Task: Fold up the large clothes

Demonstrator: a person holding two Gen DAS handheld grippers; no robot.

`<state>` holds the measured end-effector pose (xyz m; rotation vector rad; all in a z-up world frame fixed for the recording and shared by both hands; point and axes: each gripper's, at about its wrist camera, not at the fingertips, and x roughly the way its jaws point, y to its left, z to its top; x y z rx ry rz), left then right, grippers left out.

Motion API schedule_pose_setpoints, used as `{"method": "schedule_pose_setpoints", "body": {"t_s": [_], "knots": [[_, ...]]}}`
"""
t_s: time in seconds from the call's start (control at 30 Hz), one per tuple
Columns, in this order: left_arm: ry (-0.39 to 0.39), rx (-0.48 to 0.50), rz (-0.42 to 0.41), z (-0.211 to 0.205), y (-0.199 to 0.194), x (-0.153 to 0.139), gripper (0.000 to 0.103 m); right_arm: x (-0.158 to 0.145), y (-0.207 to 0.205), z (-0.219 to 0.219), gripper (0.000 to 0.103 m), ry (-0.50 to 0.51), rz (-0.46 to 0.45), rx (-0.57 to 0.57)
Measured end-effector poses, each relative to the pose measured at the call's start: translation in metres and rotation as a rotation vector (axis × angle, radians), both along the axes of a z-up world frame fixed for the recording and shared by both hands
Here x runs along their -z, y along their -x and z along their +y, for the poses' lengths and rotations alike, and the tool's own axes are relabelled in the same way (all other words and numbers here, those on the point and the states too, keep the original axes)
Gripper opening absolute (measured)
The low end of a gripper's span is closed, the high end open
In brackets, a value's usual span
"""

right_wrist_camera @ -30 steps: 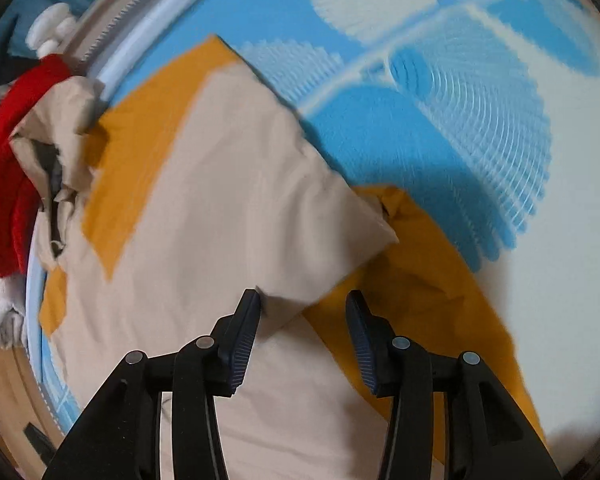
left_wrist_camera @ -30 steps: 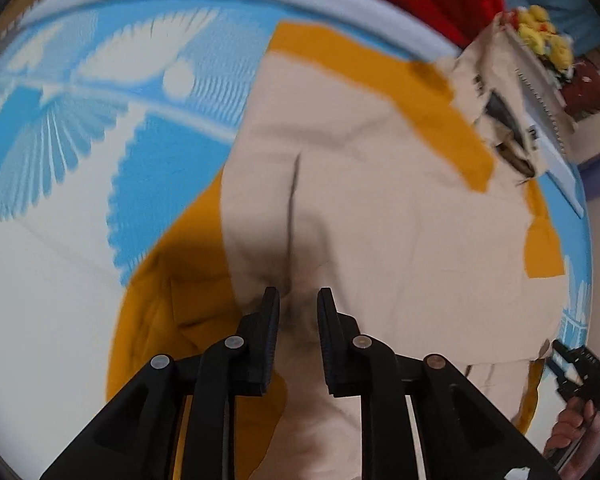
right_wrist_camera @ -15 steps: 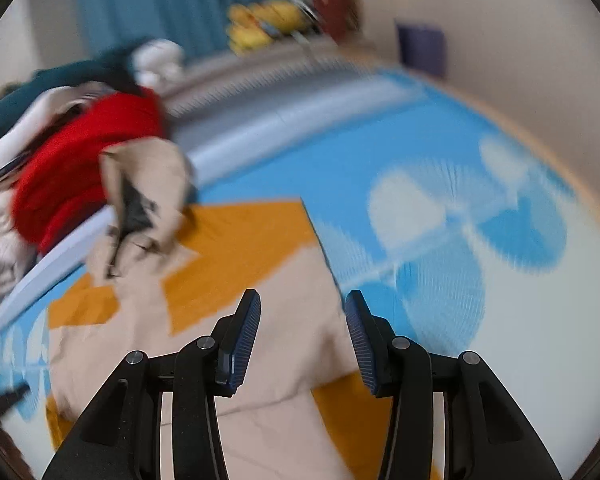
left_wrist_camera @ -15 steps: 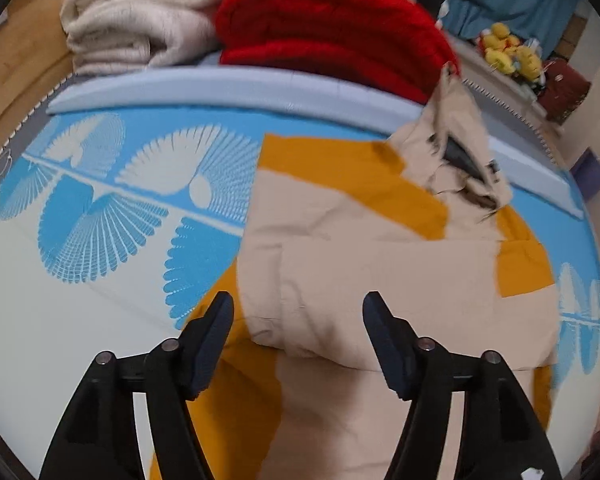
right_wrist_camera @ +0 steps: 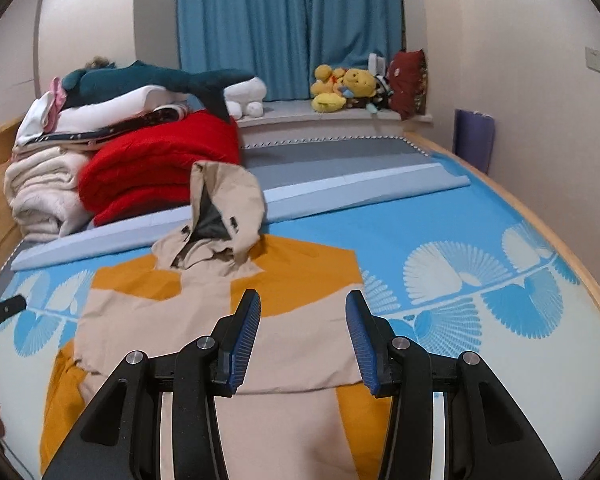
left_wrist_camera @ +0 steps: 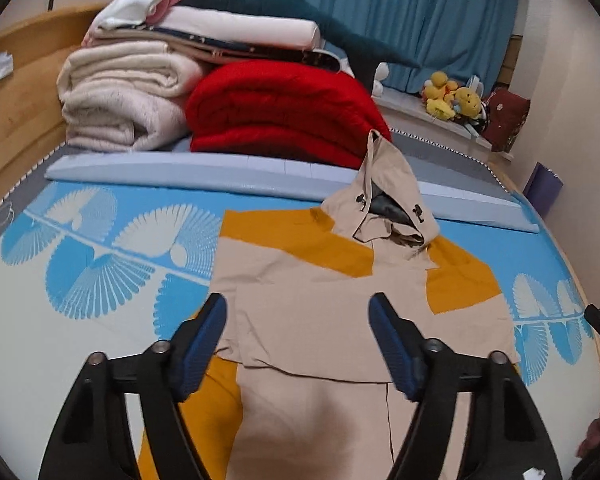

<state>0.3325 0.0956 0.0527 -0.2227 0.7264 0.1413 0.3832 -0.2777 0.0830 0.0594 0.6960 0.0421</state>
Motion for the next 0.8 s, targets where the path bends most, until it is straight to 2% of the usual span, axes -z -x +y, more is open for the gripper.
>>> {"method": "schedule_pose_setpoints", "body": {"t_s": [0.13,0.17,0.23,0.33,0.57,0.63,0.7,0.8], "knots": [[-0.041,0.000,-0.023,-0.003,-0.002,-0.004,0.062,0.002,-0.008,-0.004,0.046,-0.001,0.044,0.025],[-0.033,0.009,-0.014,-0.002,-0.006,-0.003,0.061,0.002,-0.012,-0.006,0.046,-0.004,0.053,0.034],[-0.026,0.008,0.018,-0.001,-0.013,0.001,0.053,0.003,-0.018,-0.010,0.046,-0.008,0.064,0.045],[-0.044,-0.011,0.053,-0.001,-0.021,0.007,0.047,0.003,-0.028,-0.014,0.046,-0.011,0.078,0.061],[-0.086,0.023,0.095,-0.011,-0.036,0.019,0.035,0.006,-0.043,-0.016,0.045,-0.020,0.111,0.067],[-0.093,0.035,0.116,-0.013,-0.040,0.024,0.030,0.007,-0.044,-0.017,0.038,-0.023,0.116,0.059],[-0.081,0.053,0.138,-0.014,-0.045,0.029,0.027,0.009,-0.046,-0.019,0.017,-0.033,0.126,0.056],[-0.079,0.078,0.156,-0.018,-0.064,0.030,0.026,0.012,-0.050,-0.026,0.009,-0.044,0.140,0.068]]}}
